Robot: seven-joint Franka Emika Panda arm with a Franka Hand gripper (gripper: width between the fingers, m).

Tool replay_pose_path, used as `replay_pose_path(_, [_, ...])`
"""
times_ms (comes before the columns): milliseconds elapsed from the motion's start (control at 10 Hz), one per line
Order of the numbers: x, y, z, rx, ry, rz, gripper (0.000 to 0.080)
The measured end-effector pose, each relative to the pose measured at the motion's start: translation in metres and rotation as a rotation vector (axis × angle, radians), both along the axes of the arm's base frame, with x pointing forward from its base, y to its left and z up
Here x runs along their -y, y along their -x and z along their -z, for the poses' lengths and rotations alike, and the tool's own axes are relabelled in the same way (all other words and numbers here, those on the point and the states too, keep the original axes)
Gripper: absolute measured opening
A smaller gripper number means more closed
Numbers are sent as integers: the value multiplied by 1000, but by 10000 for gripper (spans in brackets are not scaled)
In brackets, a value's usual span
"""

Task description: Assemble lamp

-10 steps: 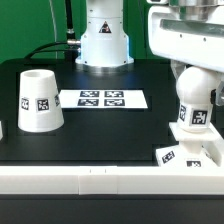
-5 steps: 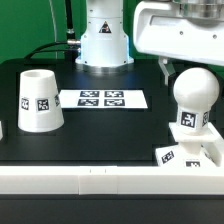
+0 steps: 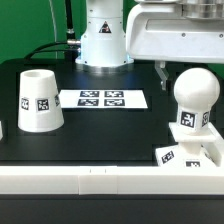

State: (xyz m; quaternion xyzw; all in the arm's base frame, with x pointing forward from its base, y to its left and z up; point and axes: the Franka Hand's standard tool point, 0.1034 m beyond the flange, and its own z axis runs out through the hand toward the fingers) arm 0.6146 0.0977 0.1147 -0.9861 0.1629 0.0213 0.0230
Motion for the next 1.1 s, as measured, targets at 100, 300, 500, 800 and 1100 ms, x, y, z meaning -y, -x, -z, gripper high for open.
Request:
replay_pose_path(100, [0, -1, -1, 7, -3, -80, 698])
replay_pose_path(300, [1, -2, -1, 22, 13, -346, 698])
replay_pose_path(500, [1, -5, -2, 45, 11, -542, 698])
replay_pose_path(800, [6, -6, -2, 56, 6, -802, 698])
replay_pose_path(1100, [10, -4, 0, 51, -2, -993, 698])
